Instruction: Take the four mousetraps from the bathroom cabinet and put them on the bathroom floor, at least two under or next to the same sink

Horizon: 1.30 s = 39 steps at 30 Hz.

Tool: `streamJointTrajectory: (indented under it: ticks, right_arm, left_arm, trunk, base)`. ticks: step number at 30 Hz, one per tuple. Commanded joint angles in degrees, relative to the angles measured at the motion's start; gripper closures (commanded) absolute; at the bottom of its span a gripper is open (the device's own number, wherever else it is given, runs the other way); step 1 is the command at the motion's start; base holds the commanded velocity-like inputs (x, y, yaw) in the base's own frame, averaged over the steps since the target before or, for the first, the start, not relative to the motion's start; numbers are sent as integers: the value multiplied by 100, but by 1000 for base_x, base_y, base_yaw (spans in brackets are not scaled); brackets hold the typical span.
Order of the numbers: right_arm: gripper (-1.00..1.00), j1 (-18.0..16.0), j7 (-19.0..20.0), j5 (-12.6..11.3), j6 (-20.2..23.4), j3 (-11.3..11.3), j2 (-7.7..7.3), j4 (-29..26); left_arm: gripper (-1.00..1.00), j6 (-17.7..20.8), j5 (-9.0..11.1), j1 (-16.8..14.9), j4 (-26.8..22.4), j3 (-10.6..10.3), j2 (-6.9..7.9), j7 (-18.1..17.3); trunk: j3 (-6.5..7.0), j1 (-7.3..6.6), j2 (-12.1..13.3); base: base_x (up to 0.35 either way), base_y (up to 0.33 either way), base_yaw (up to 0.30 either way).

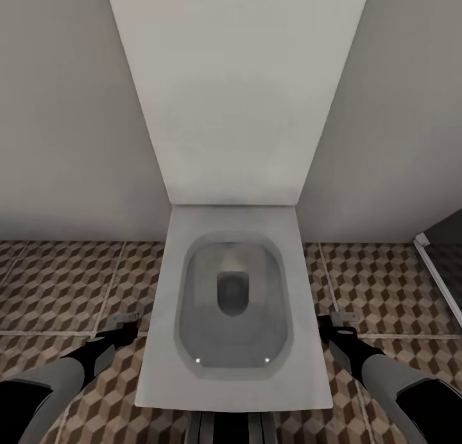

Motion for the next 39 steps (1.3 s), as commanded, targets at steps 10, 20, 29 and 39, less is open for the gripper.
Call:
streamJointTrajectory:
  ticks: [10, 20, 29, 39]
  right_arm:
    - [100, 3, -25, -68, 24, 49, 16, 61]
    - [100, 7, 41, -58, -219, 49, 61, 347]
    - [100, 5, 160, -54, -240, 49, 32, 363]
    - [100, 5, 168, -48, -249, 49, 16, 365]
  left_arm:
    - [100, -13, 25, 14, 1, -49, -13, 29]
    - [100, -27, 23, 15, -2, -49, -18, 29]
    - [100, -224, 20, 15, -4, -49, -24, 29]
    - [100, -249, 42, 15, -3, -45, -92, 58]
  trunk:
    - [-3, -1, -1]
    - [-3, -1, -1]
    - [-3, -1, -1]
    - [-3, -1, -1]
  base:
    - [0, 0, 0]
    - [0, 0, 0]
    - [0, 0, 0]
    - [-19, 0, 0]
